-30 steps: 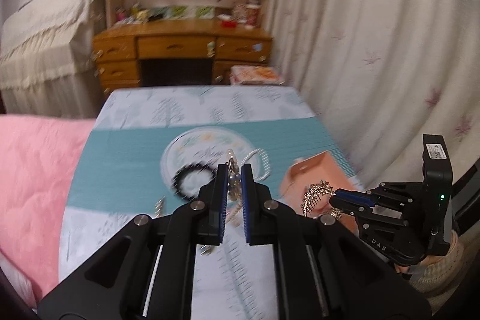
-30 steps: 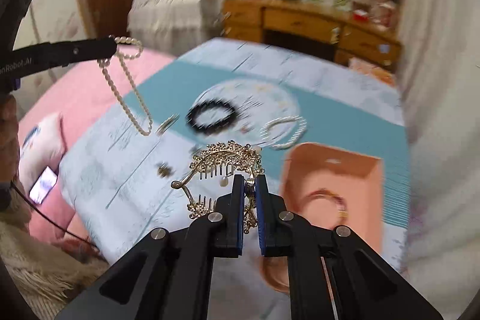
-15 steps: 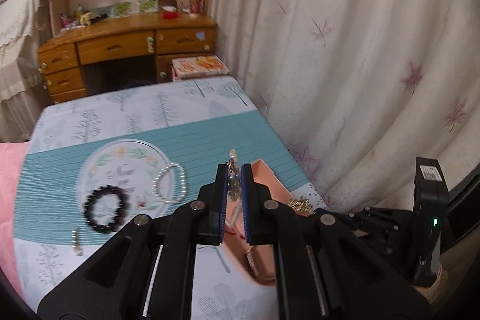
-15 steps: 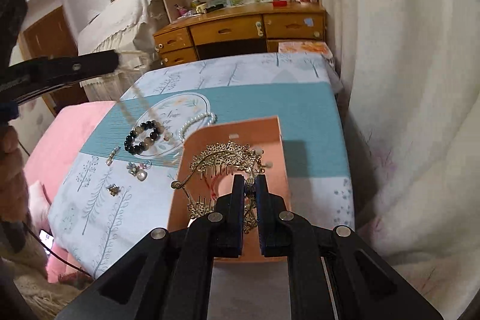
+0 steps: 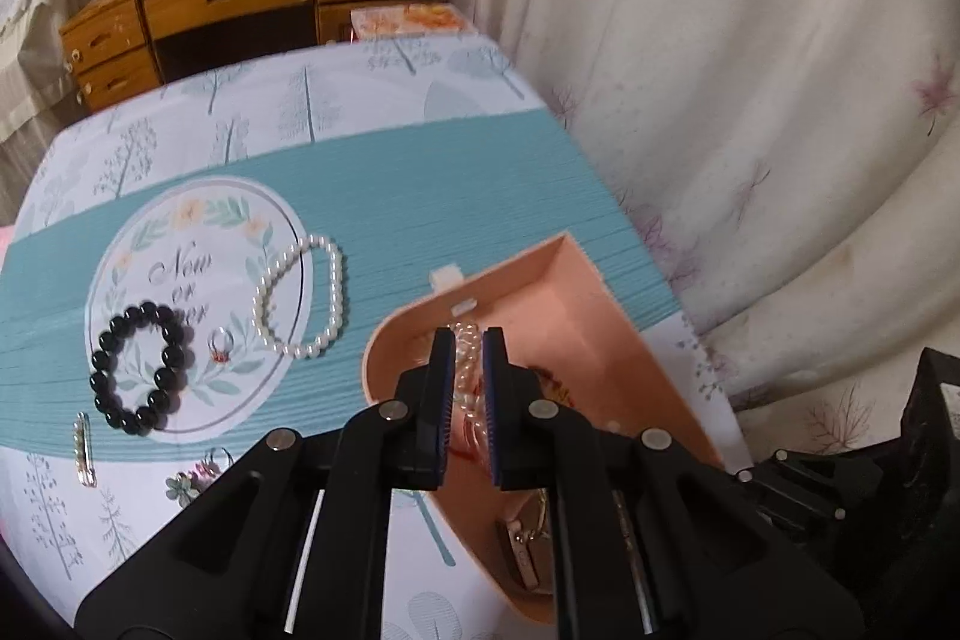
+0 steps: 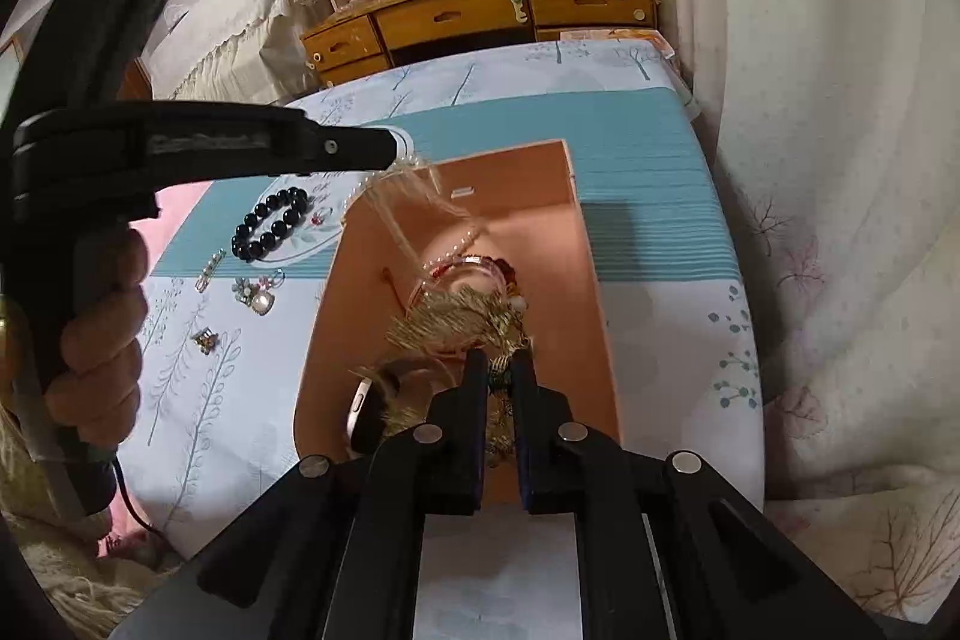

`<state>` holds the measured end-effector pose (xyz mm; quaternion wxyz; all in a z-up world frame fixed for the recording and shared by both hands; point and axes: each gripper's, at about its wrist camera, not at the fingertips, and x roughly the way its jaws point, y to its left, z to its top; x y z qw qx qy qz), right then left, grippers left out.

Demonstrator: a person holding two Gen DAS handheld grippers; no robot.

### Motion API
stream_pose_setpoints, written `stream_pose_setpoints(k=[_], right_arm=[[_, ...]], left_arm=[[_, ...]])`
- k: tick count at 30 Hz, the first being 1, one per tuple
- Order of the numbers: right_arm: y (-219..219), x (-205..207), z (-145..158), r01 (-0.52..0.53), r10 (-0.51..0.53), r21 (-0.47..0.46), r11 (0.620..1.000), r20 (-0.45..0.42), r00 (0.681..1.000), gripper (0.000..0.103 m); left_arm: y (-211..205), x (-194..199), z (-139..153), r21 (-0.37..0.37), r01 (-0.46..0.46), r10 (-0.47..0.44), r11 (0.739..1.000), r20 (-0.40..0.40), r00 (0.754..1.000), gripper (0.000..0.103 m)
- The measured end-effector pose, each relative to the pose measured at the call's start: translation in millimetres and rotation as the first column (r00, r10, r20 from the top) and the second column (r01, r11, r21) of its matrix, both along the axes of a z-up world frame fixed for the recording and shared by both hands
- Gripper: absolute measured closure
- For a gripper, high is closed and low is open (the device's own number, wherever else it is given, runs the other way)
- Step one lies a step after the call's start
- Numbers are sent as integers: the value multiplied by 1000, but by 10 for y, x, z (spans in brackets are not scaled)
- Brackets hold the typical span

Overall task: Organize jewelry
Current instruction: 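Lower the pearl necklace into the pink box while the right tool releases the gold clip, then open and withdraw both tools from the pink box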

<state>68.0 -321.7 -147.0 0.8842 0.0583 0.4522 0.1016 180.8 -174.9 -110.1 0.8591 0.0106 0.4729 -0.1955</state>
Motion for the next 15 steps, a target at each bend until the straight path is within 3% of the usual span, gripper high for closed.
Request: stream_pose_setpoints(k=[6, 8, 10, 15], right_arm=[[26, -5, 8, -5, 5, 26, 1000, 3, 1000, 91], [49, -19, 17, -8, 8, 15, 1000, 14, 1000, 86], [98, -42, 32, -16, 15, 8, 1000, 30, 999, 79], [124, -6, 48, -33, 32, 13, 999, 39, 999, 77]], left_arm=[[142, -16, -178, 12, -20, 21, 1000, -78, 997, 91], [206, -57, -203, 4, -28, 28, 1000, -93, 995, 80], [273, -115, -208, -5, -35, 35, 999, -89, 995, 52], [469, -247, -151, -17, -72, 71, 997, -68, 995, 48]])
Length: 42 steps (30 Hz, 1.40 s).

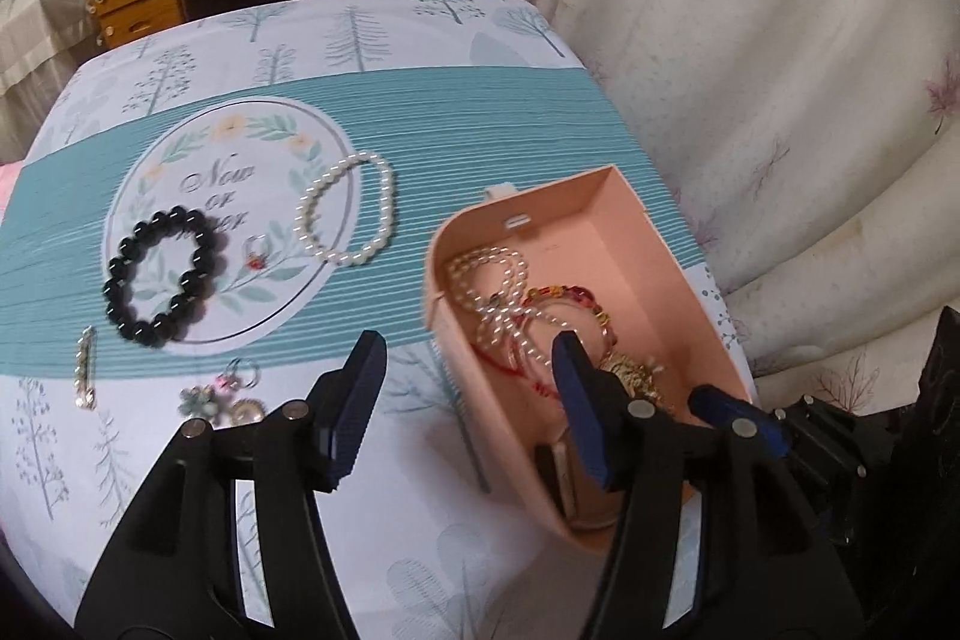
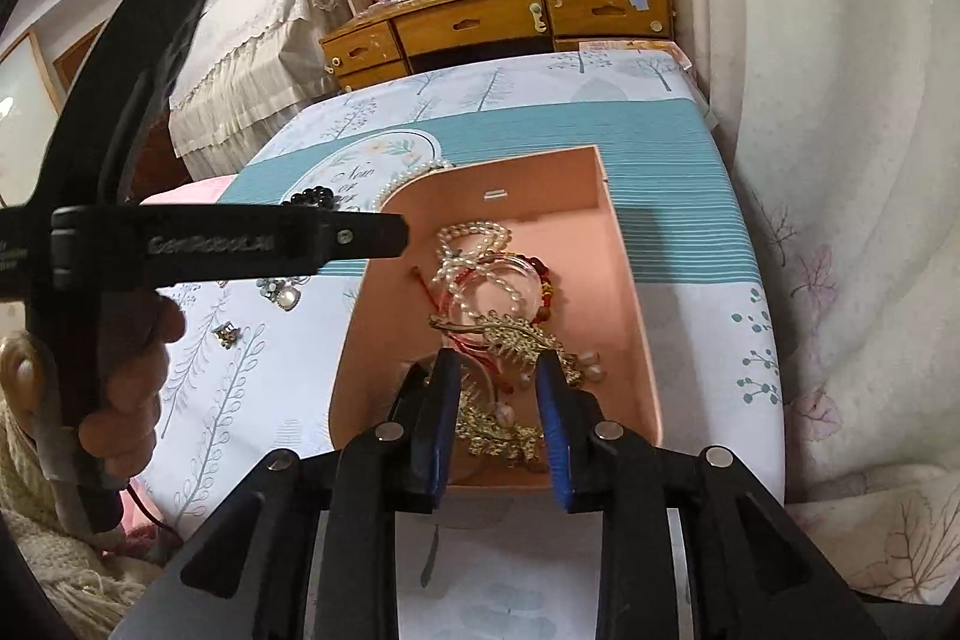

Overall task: Organize jewelry
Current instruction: 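Open and withdraw both tools from the pink box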

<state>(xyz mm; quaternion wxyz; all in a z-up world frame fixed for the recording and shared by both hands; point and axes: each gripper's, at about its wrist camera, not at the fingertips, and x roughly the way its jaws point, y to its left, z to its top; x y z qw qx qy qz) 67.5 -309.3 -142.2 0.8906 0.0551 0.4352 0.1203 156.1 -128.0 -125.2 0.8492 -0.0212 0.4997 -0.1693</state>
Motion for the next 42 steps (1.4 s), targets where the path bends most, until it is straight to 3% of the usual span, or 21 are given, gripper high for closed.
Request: stream_pose_setpoints(k=[10, 38, 42], right_arm=[[208, 31, -60, -35, 34, -23, 999, -44, 998, 77], [1258, 165, 278, -160, 162, -139, 977, 7, 987, 76], [1407, 278, 342, -173, 176, -151, 973, 12, 984, 65]], left_arm=[[438, -239, 73, 13, -73, 72, 997, 44, 996, 48], [1563, -489, 186, -10, -230, 230, 973, 76, 970, 48], [1722, -468, 214, -22, -248, 249, 968, 71, 966, 48]])
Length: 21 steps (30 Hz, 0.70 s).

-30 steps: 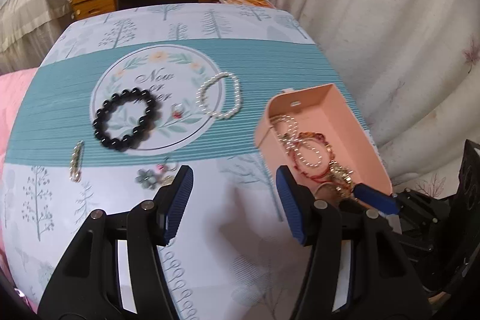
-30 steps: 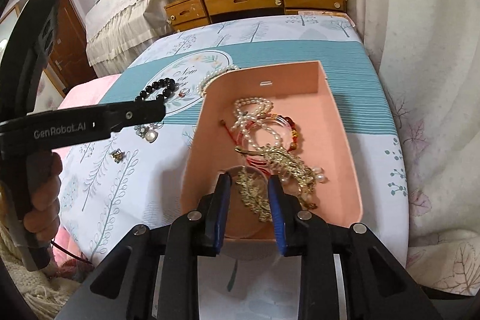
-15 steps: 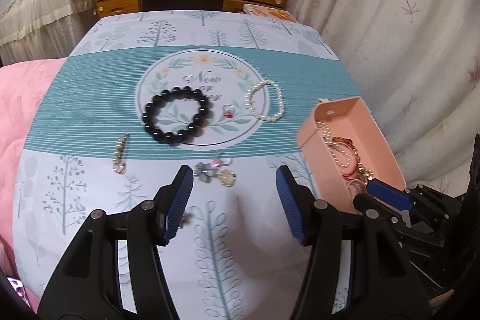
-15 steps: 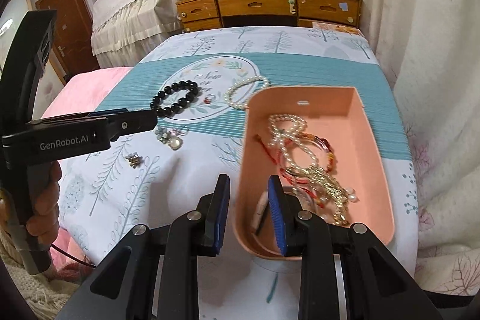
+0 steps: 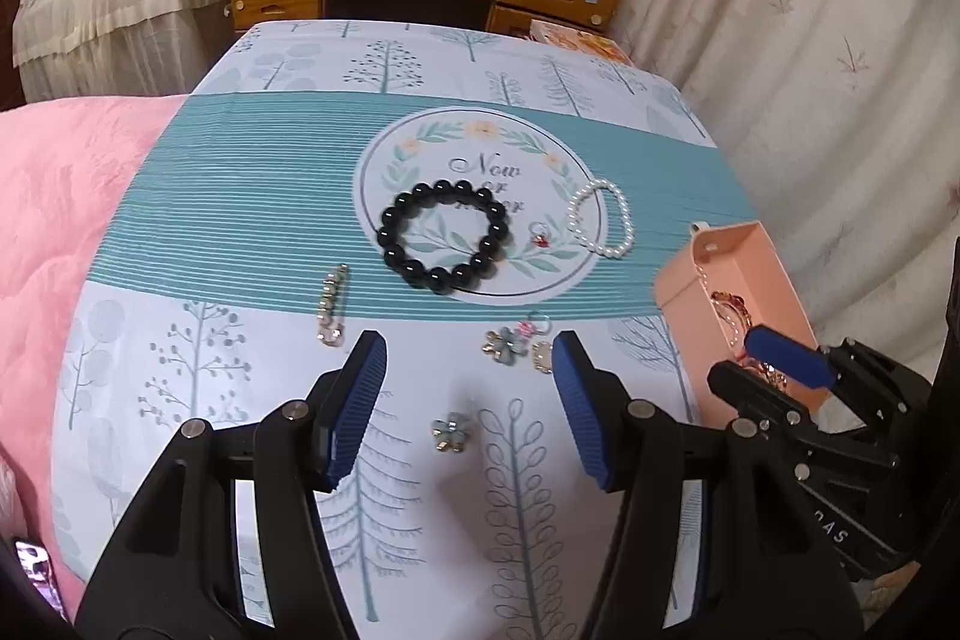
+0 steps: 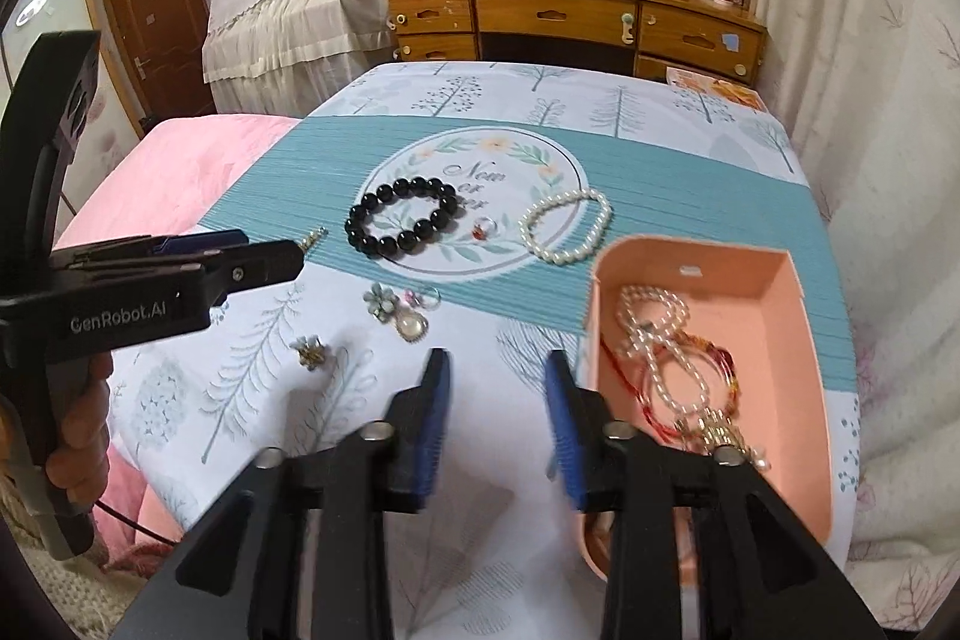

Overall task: Organize jewelry
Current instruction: 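Open and withdraw both tools from the pink box, then grasp the black bead bracelet with the left tool while the right tool grasps the pearl bracelet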

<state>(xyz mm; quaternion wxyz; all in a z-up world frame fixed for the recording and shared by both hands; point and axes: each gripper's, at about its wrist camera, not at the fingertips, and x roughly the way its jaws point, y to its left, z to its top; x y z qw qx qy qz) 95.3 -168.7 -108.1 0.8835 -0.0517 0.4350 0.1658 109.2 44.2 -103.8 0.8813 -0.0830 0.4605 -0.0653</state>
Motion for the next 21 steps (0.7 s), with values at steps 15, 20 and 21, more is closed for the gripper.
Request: stream_pose_setpoints(k=[15, 20, 21], right_arm=[[390, 685, 374, -45, 45, -13, 999, -6, 999, 64], [437, 997, 408, -49, 48, -38, 998, -17, 999, 64], [429, 1066, 409, -48, 47, -40, 998, -24, 999, 64]], left_arm=[[451, 308, 178, -36, -31, 29, 999, -47, 998, 48], [667, 579, 127, -26, -58, 56, 998, -92, 994, 48], [709, 622, 106, -22, -63, 61, 998, -95, 994, 48]])
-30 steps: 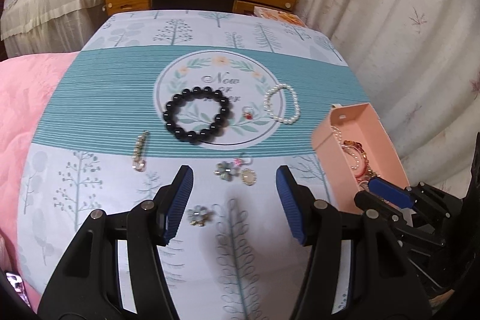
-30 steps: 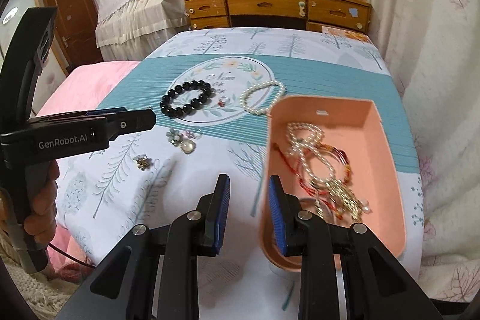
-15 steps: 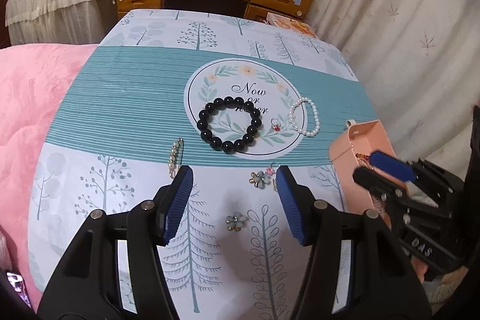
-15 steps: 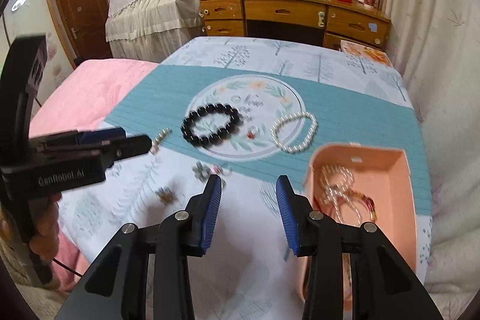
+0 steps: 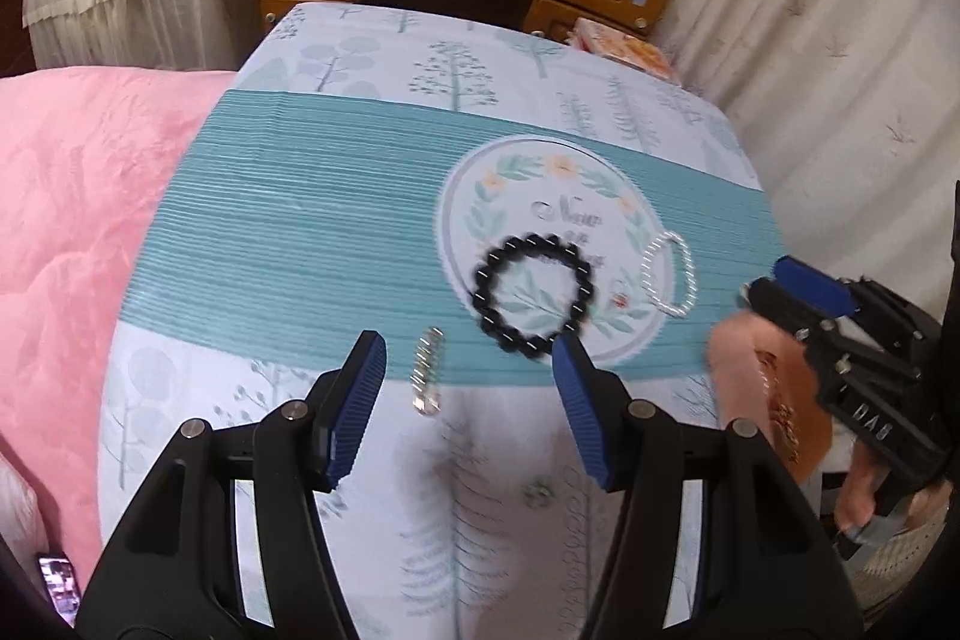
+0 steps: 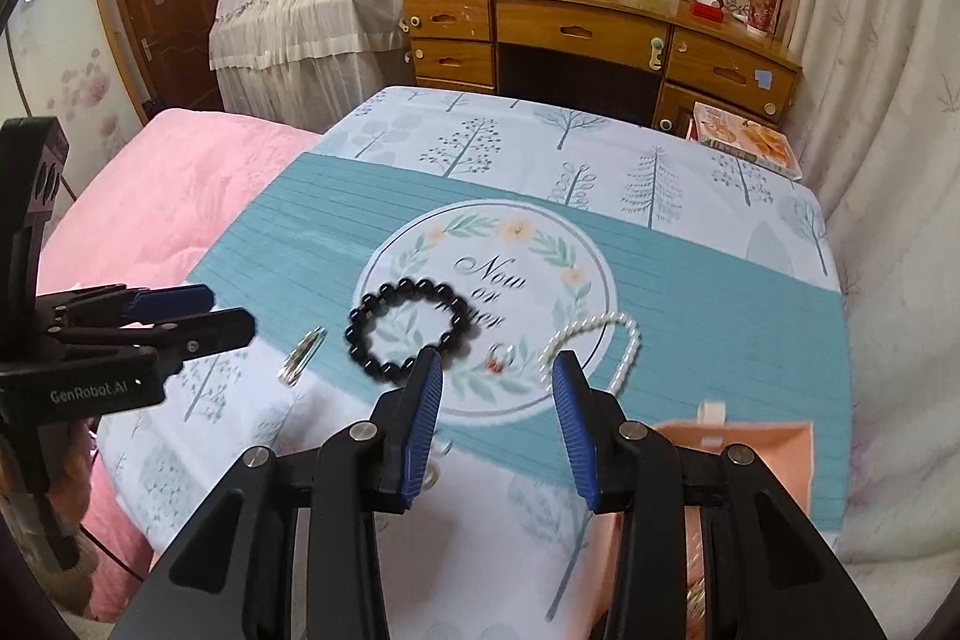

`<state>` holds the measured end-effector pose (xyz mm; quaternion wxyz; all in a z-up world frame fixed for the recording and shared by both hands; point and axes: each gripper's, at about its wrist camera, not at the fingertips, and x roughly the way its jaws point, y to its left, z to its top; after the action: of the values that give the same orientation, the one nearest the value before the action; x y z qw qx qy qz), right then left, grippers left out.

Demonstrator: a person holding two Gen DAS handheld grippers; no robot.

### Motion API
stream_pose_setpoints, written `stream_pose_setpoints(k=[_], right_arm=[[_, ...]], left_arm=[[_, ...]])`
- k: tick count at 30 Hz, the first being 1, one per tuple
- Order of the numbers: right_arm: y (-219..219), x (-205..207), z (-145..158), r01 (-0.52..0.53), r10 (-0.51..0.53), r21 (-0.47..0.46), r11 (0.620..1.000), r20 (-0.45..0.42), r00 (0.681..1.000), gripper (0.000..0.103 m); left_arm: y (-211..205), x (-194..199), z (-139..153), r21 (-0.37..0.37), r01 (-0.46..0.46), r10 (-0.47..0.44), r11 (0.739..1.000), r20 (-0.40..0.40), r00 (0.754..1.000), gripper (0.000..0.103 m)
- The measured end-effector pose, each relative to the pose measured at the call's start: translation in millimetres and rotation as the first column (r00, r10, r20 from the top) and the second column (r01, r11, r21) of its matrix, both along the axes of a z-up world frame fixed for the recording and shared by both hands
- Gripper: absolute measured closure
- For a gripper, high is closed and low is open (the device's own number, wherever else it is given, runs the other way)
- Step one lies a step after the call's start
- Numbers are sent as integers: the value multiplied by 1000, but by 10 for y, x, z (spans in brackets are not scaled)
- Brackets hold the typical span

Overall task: Organize jewelry
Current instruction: 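Grasp the black bead bracelet with the left tool while the right tool grasps the pearl bracelet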

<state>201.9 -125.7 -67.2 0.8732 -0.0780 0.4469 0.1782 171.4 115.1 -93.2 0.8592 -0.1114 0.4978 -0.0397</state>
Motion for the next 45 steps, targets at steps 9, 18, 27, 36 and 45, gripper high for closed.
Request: stream_pose_setpoints(k=[9, 18, 27, 36, 45], right_arm=[[-334, 948, -122, 130, -114, 88, 988, -166, 979, 64], [-569, 1439, -750, 214, -193, 22, 977, -350, 917, 64], [-607, 1469, -1126, 197, -215, -87, 977, -407, 888, 75], [-517, 1352, -1132, 170, -202, -123, 978, -331, 921, 95], [-652, 1011, -679, 199, -187, 28, 980, -240, 953, 96]], left_arm=[[309, 628, -351, 7, 5, -4, 1000, -151, 989, 48], [23, 949, -763, 39, 96, -83, 995, -255, 963, 48], [-357, 1143, -936, 81, 164, -136, 983, -277, 951, 48], [-508, 1164, -928, 189, 164, -115, 968, -246, 962, 90], [-493, 956, -523, 157, 92, -72, 983, -128, 989, 91]])
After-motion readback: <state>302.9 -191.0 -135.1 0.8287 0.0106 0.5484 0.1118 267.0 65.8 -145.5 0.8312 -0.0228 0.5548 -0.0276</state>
